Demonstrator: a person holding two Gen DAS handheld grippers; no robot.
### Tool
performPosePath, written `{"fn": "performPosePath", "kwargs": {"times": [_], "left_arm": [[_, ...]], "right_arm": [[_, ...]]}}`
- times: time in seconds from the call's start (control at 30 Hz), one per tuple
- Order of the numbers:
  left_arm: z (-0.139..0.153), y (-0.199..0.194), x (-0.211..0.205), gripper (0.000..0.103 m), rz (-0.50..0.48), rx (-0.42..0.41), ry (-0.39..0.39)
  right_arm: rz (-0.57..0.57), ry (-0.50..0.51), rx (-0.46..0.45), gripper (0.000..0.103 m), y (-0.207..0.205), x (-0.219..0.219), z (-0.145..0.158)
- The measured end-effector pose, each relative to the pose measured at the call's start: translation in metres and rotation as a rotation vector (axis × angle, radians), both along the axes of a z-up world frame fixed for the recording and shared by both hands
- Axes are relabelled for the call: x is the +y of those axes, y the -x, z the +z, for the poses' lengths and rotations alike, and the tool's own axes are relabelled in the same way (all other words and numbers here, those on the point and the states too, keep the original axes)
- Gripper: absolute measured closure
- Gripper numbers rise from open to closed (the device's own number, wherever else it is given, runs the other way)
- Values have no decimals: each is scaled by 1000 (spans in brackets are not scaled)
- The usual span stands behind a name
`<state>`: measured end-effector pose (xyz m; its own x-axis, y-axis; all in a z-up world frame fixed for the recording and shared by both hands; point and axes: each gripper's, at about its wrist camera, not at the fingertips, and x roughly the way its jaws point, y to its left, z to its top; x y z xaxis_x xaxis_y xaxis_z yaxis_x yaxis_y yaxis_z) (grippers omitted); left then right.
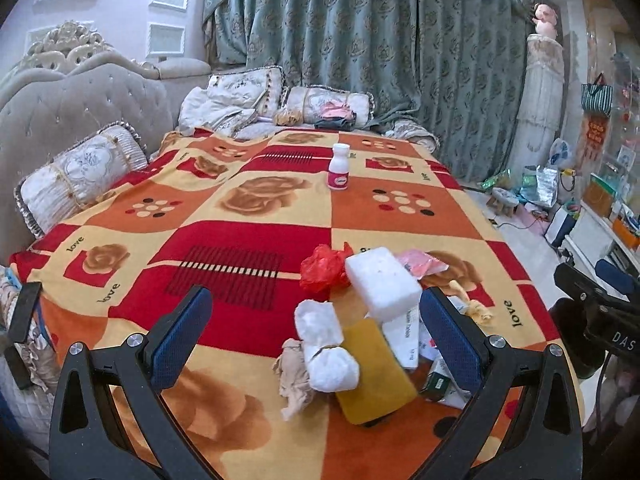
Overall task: Collect trash
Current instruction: 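Position both tools above the pile of trash on the blanket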
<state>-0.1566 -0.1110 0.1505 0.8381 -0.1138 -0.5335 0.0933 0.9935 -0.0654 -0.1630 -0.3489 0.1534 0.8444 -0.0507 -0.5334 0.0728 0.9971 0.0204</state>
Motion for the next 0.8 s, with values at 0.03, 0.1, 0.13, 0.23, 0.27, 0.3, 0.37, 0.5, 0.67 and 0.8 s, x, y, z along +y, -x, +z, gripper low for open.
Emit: {"fn": "performPosePath", "kwargs": {"times": [0.03, 0.1, 0.13, 0.23, 0.27, 0.3, 0.37, 0.5, 0.67, 0.8], "left_arm": [[1, 1, -1, 0, -2, -6, -2], [3, 1, -1, 0, -3, -15, -6], [4, 2, -3, 0, -3, -19, -5], [4, 2, -6, 0, -6, -23, -5], [4, 3, -6, 0, -6, -23, -4], [4, 3, -7, 0, -7, -23, -3], [5, 3, -9, 0, -8, -26, -2], [8, 3, -13, 0, -7, -33, -2], [7, 3, -12, 0, -7, -31, -1], [9, 2, -12, 0, -5, -29, 3]], "right_arm": [[0, 2, -1, 2, 0, 1, 1], [0, 3, -8, 2, 0, 3, 3], [1, -2, -7, 2, 0, 3, 3], [-1, -6, -12, 2, 1, 4, 4], [0, -6, -11, 2, 1, 4, 4], [0, -7, -10, 2, 1, 4, 4], [-1, -7, -12, 2, 2, 4, 4], [3, -10, -10, 2, 1, 5, 5], [9, -1, -15, 2, 0, 8, 6], [9, -1, -16, 2, 0, 8, 6]]}}
